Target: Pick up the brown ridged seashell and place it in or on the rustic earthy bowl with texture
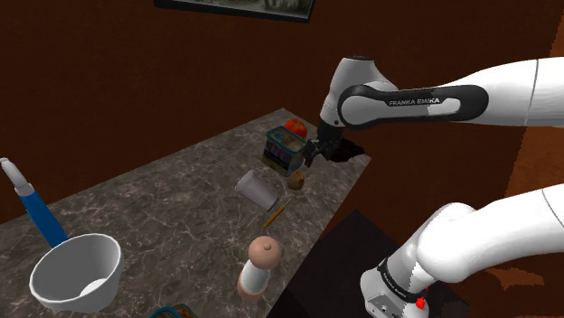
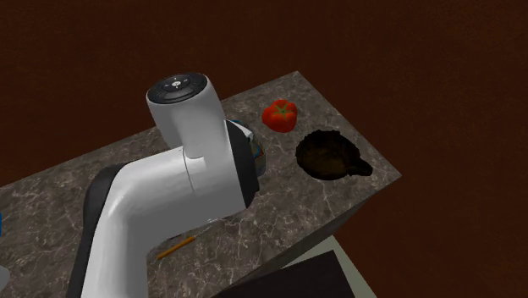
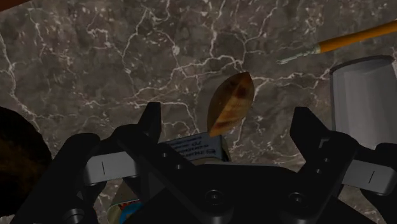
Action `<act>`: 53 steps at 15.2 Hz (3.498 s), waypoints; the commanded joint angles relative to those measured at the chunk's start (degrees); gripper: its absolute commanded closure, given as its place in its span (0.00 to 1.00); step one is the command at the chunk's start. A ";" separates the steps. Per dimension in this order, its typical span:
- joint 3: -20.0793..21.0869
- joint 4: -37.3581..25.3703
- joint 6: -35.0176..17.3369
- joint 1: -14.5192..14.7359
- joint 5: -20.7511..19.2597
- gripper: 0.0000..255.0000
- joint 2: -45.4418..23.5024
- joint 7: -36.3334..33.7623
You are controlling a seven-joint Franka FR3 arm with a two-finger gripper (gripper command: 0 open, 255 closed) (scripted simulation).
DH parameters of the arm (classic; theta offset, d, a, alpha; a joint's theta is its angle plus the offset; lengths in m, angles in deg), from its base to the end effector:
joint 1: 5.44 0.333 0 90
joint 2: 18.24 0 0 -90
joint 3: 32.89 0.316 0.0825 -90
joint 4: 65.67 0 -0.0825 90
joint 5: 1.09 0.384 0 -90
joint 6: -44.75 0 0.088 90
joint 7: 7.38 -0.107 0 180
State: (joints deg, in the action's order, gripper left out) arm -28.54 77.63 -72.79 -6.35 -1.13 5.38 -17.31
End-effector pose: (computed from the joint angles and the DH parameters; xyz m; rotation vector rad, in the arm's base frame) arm 0.4068 0.0247 0.4264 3.1004 -0.1860 -0.0538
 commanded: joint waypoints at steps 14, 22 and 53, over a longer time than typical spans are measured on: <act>0.71 2.19 -18.33 0.04 1.05 0.00 -16.75 -2.40; 0.71 2.19 -18.33 0.04 1.05 1.00 -16.75 -2.40; 0.29 -6.25 0.37 0.13 1.66 1.00 -6.47 -1.85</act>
State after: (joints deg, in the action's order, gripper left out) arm -28.25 72.14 -73.22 -6.21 0.53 -1.12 -19.14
